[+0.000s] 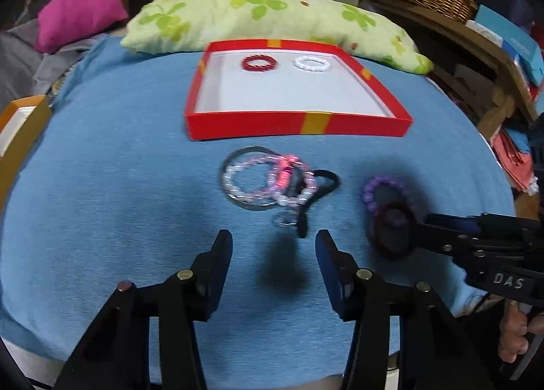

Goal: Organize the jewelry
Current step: 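Grasp the dark maroon bangle with the right tool while the left tool grasps the black hair tie, then lower the bangle and hair tie into the red box and open both tools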

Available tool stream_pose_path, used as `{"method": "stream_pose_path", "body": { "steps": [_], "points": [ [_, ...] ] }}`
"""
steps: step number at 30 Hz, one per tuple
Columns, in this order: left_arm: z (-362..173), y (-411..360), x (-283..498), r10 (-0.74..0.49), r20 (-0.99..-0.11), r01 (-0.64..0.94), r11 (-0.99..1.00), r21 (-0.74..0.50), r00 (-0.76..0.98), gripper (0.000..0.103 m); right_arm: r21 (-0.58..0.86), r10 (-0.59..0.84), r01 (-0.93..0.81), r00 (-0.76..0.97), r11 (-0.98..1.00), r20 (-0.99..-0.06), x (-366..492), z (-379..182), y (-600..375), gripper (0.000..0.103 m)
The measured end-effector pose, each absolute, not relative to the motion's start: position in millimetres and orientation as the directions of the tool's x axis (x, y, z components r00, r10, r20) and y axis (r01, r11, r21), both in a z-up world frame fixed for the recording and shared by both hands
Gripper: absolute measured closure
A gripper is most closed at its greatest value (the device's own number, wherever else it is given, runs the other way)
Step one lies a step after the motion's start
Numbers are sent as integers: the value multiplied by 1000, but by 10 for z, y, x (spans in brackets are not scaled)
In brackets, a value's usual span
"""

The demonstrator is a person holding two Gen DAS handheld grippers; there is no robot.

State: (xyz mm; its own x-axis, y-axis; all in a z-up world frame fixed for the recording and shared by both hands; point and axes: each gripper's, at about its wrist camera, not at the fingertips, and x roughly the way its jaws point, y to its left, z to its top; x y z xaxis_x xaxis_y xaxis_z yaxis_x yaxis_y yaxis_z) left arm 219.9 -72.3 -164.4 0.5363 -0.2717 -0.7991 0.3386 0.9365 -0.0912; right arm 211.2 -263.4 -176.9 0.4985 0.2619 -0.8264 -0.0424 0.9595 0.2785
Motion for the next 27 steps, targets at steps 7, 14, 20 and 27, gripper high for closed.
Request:
{"method": "stream_pose_path", "body": {
  "steps": [7, 14, 20, 27],
  "points": [
    [-1738, -836, 2285, -330, -814, 371, 916, -152, 479, 70, 262, 249, -42, 481, 964, -841, 2165, -1852, -2563, 76],
    [-1785, -889, 2322, -410, -804, 400, 885, -237, 430, 96, 262, 247, -40, 489, 964, -837, 2158, -1839, -2602, 97],
    [-1760, -839, 2339, -420, -792, 391, 885, -251, 442, 98, 280, 240, -3, 527, 960, -815, 2125, -1757, -2753, 98],
    [-1624, -838, 2208, -470, -765, 443, 855, -270, 440, 98, 321, 236, 49, 575, 946, -783, 2091, -1657, -2954, 98]
  ]
}}
